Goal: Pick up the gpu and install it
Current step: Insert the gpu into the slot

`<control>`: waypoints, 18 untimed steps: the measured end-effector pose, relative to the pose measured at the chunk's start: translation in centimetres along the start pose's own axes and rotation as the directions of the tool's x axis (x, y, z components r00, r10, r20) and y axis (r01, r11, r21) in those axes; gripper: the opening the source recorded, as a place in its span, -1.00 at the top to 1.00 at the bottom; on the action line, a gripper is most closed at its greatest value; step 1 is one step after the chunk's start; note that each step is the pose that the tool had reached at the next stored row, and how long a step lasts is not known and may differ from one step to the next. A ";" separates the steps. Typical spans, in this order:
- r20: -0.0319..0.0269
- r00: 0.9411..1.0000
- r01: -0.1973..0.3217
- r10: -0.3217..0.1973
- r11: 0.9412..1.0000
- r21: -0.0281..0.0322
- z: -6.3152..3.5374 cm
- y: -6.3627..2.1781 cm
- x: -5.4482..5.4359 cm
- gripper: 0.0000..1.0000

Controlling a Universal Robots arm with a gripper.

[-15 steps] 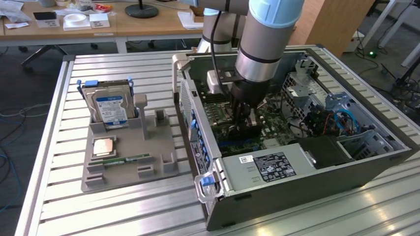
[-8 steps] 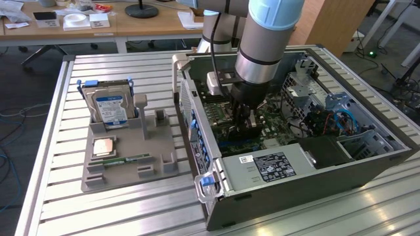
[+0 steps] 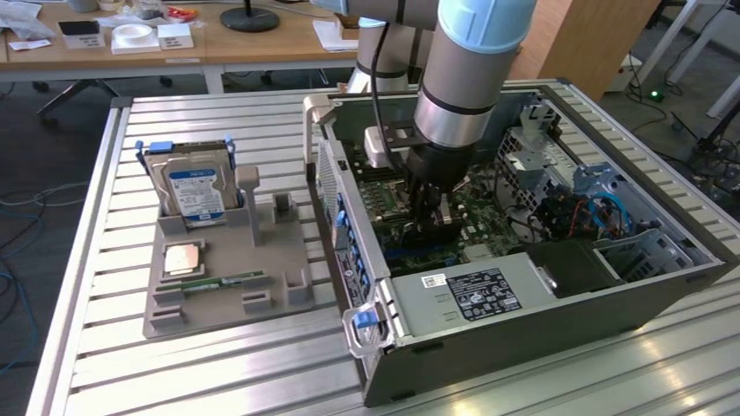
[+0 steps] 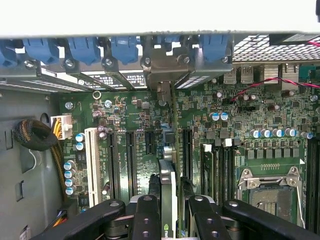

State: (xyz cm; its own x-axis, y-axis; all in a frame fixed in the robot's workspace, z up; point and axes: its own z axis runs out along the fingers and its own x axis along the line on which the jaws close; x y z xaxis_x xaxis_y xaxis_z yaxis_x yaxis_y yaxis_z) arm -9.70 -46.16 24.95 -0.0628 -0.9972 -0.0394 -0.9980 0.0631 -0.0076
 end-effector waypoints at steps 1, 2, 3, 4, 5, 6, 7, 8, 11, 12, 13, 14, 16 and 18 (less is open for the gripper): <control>0.000 1.000 0.000 0.000 1.000 0.000 -0.03 0.00 0.0 0.46; 0.001 1.000 0.000 0.000 1.000 0.000 -0.08 0.00 0.0 0.46; 0.001 1.000 0.000 0.000 1.000 0.000 -0.16 0.00 0.0 0.46; 0.001 1.000 0.000 0.000 1.000 0.000 -0.24 0.00 0.0 0.46; 0.001 1.000 0.000 0.000 1.000 0.000 -0.25 -0.01 0.0 0.46; 0.000 1.000 0.000 0.000 1.000 0.000 -0.28 0.00 0.0 0.46; 0.000 1.000 0.000 0.000 1.000 0.000 -0.28 0.00 0.0 0.46; 0.000 1.000 0.000 0.000 1.000 0.000 -0.28 0.00 0.0 0.46; 0.000 1.000 0.000 0.000 1.000 0.000 -0.27 -0.01 0.0 0.46; 0.000 1.000 0.000 0.000 1.000 0.000 -0.24 -0.01 0.0 0.46; 0.000 1.000 -0.001 0.001 1.000 0.000 -0.21 -0.01 0.0 0.46; -0.001 1.000 -0.001 0.001 1.000 0.000 -0.17 0.00 0.1 0.46; -0.001 1.000 -0.002 0.002 1.000 0.000 -0.08 0.01 0.1 0.46; 0.000 1.000 -0.004 0.004 1.000 0.000 0.03 0.03 0.1 0.46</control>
State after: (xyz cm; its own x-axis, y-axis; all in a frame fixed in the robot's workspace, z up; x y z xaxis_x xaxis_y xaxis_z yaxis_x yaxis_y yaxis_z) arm -9.73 -46.27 24.92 -0.0672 -0.9970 -0.0395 -0.9977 0.0676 -0.0075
